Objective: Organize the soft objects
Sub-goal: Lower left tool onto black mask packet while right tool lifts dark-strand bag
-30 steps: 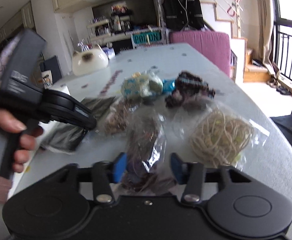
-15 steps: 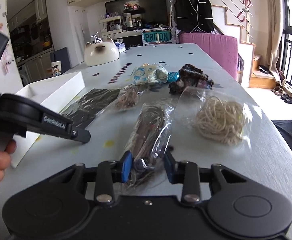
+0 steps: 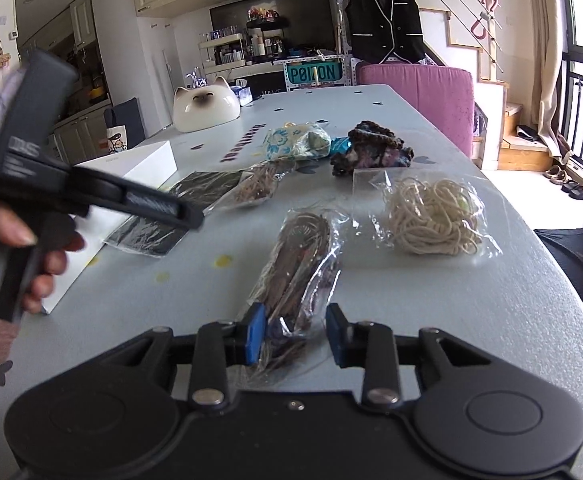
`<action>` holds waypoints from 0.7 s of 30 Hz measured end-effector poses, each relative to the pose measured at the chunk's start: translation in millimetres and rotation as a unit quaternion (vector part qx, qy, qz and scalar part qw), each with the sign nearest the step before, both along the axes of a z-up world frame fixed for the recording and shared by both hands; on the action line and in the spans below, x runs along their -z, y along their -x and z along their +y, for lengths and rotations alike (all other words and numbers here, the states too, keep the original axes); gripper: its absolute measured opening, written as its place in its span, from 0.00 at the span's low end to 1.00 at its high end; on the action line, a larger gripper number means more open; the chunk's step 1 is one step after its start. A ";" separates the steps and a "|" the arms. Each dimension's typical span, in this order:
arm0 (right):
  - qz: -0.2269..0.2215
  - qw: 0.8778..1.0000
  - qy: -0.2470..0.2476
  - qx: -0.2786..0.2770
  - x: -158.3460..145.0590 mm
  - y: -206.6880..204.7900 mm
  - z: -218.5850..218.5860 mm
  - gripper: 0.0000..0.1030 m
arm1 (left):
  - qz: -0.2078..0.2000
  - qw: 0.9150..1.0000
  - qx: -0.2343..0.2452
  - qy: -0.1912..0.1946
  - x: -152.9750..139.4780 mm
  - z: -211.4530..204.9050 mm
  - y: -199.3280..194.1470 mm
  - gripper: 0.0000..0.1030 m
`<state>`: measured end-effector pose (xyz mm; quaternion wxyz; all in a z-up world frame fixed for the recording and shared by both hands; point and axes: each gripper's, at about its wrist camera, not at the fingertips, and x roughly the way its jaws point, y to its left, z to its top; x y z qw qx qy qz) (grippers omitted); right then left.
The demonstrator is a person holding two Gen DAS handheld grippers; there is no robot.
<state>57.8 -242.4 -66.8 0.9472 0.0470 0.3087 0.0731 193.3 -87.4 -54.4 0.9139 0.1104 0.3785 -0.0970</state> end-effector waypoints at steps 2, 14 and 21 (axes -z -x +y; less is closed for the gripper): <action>-0.001 1.000 -0.004 -0.001 0.6 0.4 -2.0 0.33 | -0.003 1.000 -0.003 0.011 3.7 4.6 -3.8 0.57; 0.001 1.000 -0.012 -0.025 -0.1 7.2 -11.2 0.32 | 0.036 0.995 -0.032 0.085 -1.6 22.0 12.3 0.04; 0.007 0.999 -0.004 -0.046 -2.2 26.3 -16.4 0.31 | 0.092 0.981 -0.032 0.170 -5.1 22.5 68.1 0.04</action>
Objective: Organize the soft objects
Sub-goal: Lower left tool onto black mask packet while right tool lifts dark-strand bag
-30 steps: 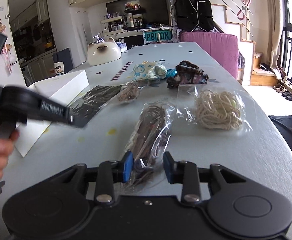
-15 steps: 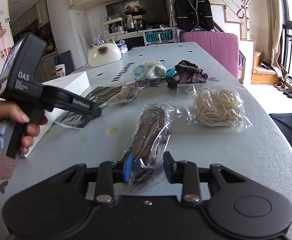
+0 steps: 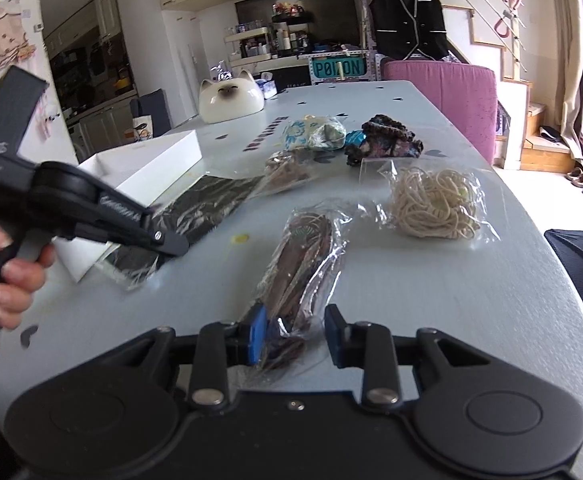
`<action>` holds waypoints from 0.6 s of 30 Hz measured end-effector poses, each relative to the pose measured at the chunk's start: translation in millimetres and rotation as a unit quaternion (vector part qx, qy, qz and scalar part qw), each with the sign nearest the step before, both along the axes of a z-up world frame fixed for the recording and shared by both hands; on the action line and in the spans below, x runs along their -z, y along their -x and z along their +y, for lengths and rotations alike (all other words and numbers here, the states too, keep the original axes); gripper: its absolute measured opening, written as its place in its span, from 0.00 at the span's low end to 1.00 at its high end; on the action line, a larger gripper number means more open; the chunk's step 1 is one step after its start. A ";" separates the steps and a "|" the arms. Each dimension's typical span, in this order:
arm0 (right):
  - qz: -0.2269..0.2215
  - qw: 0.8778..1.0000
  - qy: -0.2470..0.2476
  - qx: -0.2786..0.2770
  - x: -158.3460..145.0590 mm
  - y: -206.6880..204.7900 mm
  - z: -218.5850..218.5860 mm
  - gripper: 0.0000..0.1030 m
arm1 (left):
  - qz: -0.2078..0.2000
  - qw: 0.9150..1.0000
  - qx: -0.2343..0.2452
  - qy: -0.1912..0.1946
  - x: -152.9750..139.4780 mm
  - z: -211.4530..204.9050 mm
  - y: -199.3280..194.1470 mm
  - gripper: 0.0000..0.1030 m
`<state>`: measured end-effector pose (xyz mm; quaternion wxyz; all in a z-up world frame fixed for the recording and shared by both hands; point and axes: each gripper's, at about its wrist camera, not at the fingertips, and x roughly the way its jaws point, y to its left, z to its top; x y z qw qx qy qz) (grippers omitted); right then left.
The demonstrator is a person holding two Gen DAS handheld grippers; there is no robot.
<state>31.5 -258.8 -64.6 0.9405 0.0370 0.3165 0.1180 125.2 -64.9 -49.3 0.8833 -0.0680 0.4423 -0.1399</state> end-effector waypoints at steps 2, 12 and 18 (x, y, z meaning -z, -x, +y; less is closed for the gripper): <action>0.002 1.000 0.005 -0.007 -1.3 7.6 -1.9 0.31 | 0.008 1.000 0.005 0.015 0.1 -2.4 18.7 0.04; 0.012 1.000 0.008 -0.014 -13.6 33.2 -21.2 0.34 | -0.048 0.999 0.012 0.009 -16.8 -8.4 68.2 0.60; -0.008 1.000 0.003 0.004 -22.3 28.3 -14.9 0.62 | -0.105 0.992 0.021 -0.060 -24.4 -13.0 61.3 1.00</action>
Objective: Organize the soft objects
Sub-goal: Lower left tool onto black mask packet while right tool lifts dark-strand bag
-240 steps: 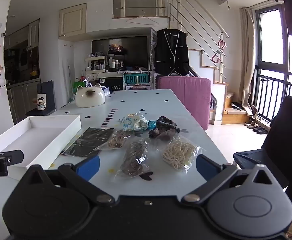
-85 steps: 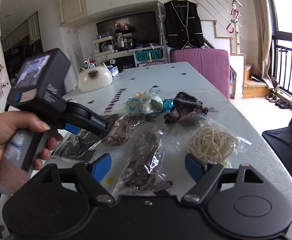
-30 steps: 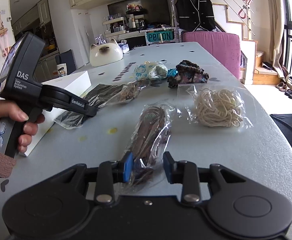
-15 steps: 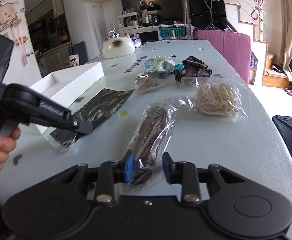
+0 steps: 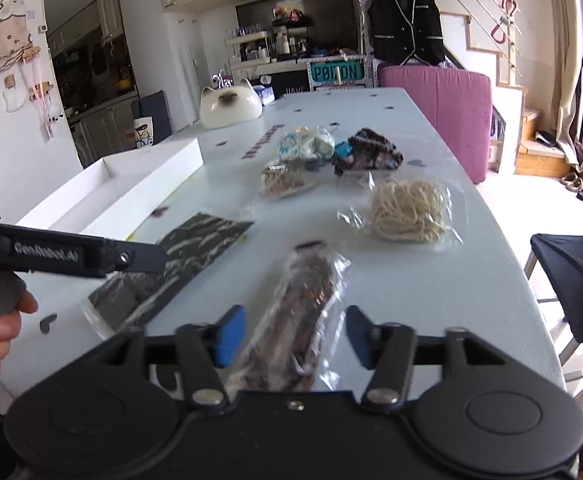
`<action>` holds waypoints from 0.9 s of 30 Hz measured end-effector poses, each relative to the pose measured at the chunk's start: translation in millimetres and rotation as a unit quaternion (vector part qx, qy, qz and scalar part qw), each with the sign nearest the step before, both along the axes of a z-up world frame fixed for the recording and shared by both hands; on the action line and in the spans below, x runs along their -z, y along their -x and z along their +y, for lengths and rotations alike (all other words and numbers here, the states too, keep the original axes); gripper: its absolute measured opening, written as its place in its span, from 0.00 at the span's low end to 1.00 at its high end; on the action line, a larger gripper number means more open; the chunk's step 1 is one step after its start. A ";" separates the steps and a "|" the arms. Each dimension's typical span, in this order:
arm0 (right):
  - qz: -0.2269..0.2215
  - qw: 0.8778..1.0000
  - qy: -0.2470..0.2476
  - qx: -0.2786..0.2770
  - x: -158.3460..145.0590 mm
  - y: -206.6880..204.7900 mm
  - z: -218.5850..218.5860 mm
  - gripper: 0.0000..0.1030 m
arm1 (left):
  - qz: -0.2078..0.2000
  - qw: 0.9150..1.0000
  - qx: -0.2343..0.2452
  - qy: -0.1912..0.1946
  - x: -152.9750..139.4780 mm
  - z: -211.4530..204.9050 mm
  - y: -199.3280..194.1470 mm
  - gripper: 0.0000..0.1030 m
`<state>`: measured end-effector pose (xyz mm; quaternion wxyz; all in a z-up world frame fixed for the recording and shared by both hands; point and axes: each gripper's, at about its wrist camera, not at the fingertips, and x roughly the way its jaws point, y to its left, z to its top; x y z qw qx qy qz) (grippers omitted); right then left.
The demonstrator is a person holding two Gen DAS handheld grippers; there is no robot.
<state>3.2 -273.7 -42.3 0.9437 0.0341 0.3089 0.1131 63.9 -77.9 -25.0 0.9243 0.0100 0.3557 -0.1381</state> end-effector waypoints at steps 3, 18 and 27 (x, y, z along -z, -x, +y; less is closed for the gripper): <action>-0.004 1.000 0.003 0.003 -0.3 -5.9 7.6 0.75 | 0.010 0.999 0.017 -0.031 6.9 -2.2 -15.5 1.00; 0.039 0.997 0.053 0.033 21.3 -30.1 30.7 0.74 | 0.068 0.991 0.069 -0.091 36.8 -11.9 -58.4 1.00; 0.034 0.996 0.059 0.050 20.1 -25.9 27.3 0.54 | 0.072 0.994 0.053 -0.064 37.3 -6.3 -65.6 0.93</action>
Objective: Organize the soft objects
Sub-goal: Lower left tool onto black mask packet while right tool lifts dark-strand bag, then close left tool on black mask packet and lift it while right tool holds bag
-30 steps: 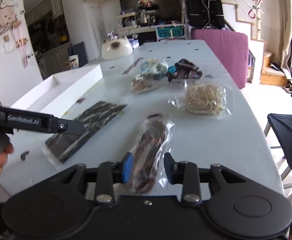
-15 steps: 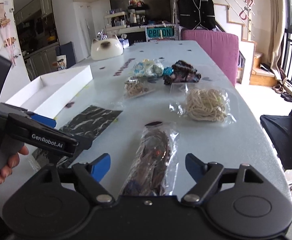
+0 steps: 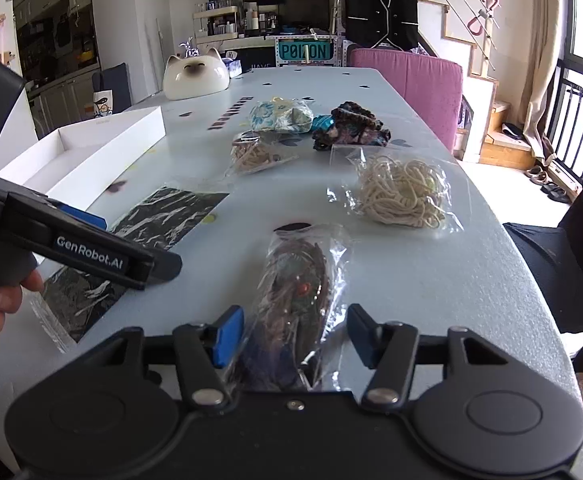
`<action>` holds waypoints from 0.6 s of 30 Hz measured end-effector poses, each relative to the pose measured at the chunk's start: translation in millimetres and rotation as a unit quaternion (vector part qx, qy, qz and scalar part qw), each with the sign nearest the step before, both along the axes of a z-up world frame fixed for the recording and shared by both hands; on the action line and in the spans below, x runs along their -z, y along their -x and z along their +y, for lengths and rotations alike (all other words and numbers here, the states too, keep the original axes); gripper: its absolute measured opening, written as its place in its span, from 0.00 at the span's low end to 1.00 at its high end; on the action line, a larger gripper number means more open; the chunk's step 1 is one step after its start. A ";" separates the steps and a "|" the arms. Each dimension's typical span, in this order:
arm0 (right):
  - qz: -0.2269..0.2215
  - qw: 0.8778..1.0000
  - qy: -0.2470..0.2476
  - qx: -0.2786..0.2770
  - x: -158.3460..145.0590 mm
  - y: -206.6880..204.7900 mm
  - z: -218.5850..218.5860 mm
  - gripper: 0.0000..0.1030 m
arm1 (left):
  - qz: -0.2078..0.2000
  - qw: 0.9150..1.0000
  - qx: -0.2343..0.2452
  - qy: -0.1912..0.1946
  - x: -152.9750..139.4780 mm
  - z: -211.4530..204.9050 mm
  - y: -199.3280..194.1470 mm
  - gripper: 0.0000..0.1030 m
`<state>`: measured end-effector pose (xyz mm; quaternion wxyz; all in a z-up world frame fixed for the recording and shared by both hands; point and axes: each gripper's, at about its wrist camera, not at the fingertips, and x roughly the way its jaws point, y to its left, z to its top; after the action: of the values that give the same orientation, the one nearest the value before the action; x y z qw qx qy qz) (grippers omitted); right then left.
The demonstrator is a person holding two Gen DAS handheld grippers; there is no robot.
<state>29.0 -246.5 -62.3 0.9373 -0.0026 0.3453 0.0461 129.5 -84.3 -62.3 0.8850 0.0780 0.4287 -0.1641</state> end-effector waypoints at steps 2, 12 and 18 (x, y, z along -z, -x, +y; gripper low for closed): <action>0.000 1.000 -0.002 0.000 -0.8 1.8 -0.3 0.53 | -0.001 1.000 0.000 0.001 -1.8 3.0 0.2 0.92; -0.002 1.000 -0.004 0.000 -0.4 1.9 0.5 0.54 | 0.000 1.000 0.007 -0.003 2.3 3.9 -4.4 1.00; -0.004 1.000 -0.008 0.000 0.0 2.3 -0.2 0.54 | 0.000 1.000 0.001 0.013 -6.1 6.2 1.8 0.73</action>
<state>26.8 -246.7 -62.3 0.9388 0.0050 0.3410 0.0492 127.7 -78.1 -56.2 0.8858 0.0667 0.4264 -0.1705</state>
